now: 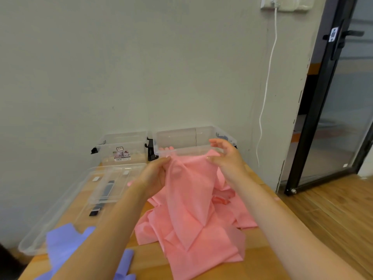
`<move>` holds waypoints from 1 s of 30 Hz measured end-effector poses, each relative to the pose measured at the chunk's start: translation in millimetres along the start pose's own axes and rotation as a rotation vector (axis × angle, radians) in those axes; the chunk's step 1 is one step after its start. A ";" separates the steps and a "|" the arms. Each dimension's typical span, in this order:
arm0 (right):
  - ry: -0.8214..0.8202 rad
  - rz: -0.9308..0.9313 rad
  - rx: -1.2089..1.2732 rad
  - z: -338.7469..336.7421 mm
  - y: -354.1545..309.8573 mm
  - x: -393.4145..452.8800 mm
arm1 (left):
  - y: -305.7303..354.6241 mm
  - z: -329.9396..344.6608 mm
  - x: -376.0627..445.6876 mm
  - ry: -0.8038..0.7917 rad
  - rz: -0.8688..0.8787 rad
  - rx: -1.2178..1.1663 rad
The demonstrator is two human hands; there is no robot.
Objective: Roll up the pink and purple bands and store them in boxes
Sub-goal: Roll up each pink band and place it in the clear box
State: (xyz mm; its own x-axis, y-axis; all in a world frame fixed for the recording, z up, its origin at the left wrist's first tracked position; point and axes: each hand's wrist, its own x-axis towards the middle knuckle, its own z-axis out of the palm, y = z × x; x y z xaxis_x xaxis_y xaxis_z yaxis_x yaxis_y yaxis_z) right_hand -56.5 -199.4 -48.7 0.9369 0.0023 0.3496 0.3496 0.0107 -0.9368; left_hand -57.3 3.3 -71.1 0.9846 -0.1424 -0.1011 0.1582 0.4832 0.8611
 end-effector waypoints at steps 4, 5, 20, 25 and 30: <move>-0.069 -0.063 -0.061 -3.1 4.7 -1.2 | 4.4 0.5 -8.1 -0.055 -0.173 0.016; -0.083 -0.075 -0.076 -3.4 4.8 -1.4 | 4.3 1.1 -8.7 -0.058 -0.225 0.040; -0.032 0.539 0.552 -5.4 -5.7 -5.6 | -1.0 10.6 -3.8 -0.019 0.045 -0.138; -0.116 0.759 0.599 -3.4 -10.2 -8.5 | 9.2 26.9 -9.4 -0.031 0.177 -0.070; -0.189 0.776 0.559 -0.3 -16.2 -6.0 | 7.5 24.6 -12.0 -0.087 0.200 -0.009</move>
State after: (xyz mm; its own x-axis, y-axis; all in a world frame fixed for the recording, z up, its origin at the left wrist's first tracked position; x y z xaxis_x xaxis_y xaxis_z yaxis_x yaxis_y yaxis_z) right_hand -67.7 -199.8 -35.7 0.8722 0.3687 -0.3214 -0.4631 0.4114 -0.7850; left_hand -69.7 -12.6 -51.1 0.9864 -0.1172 0.1149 -0.0382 0.5172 0.8550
